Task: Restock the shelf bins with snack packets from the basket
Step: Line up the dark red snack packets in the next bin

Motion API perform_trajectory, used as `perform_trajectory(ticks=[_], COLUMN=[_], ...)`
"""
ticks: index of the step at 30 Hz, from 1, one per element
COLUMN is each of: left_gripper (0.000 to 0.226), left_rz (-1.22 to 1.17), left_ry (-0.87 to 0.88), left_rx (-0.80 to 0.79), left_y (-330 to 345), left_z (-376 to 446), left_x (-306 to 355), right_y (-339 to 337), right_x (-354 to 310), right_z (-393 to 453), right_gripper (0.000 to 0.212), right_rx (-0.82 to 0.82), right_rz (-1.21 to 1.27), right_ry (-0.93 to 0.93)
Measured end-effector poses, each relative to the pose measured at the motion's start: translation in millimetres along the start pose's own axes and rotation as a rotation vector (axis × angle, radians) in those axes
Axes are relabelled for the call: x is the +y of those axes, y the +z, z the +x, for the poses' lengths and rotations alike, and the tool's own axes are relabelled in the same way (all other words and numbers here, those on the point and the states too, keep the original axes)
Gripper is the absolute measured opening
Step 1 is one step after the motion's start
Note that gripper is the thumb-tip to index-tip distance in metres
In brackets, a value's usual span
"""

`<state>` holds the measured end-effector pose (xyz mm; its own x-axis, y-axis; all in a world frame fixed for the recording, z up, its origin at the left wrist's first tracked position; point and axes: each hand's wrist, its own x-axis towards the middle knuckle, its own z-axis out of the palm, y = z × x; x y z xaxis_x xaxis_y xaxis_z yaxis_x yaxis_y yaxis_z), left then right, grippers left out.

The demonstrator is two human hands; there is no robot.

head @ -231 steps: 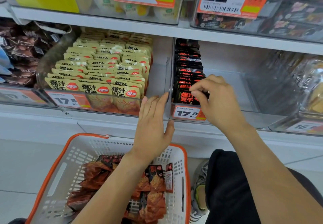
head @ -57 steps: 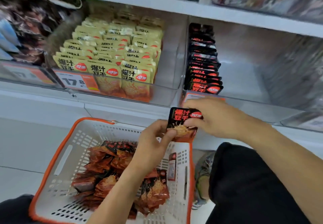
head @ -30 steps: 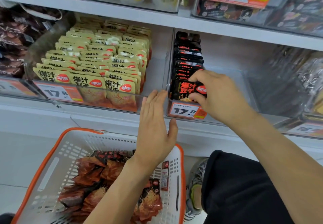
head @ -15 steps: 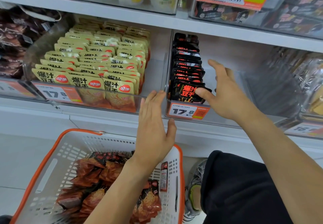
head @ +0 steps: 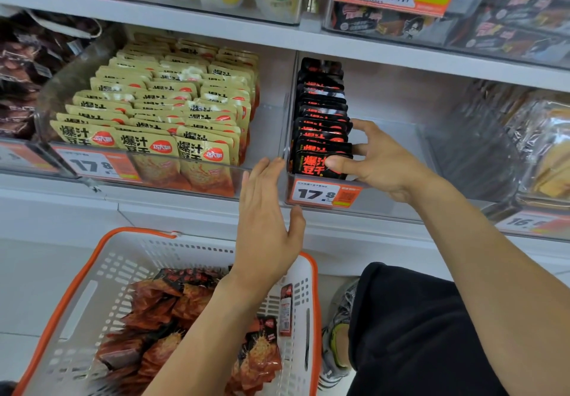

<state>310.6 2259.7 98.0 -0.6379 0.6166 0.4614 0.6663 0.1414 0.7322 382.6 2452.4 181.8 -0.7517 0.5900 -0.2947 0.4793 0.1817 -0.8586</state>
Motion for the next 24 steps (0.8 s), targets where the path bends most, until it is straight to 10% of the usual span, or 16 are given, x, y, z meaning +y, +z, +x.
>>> perform_trajectory(ticks=[9,13,16,24], left_gripper=[0.055,0.031,0.022,0.014], left_rz=[-0.037,-0.051,-0.006,0.329], left_ry=[0.016,-0.002,-0.236,-0.887], left_rx=[0.032,0.153,-0.046,-0.77], left_y=[-3.7,-9.4,-0.7,25.7], left_z=[-1.4,-31.5,-71.4,-207.2], left_x=[1.7,-14.9,-61.6,-166.6], right_y=[-0.2,34.3,86.5,213.2], right_x=[-5.5,-18.1,8.3,181.2], right_z=[-17.5,-59.4,-62.4,-30.2], right_gripper=[0.127,0.063,0.022,0.017], right_rx=[0.105,0.529,0.265,-0.355], right_rz=[-0.191,-0.317,-0.34,-0.603], right_ry=[-0.07,-0.657,-0.777,-0.074])
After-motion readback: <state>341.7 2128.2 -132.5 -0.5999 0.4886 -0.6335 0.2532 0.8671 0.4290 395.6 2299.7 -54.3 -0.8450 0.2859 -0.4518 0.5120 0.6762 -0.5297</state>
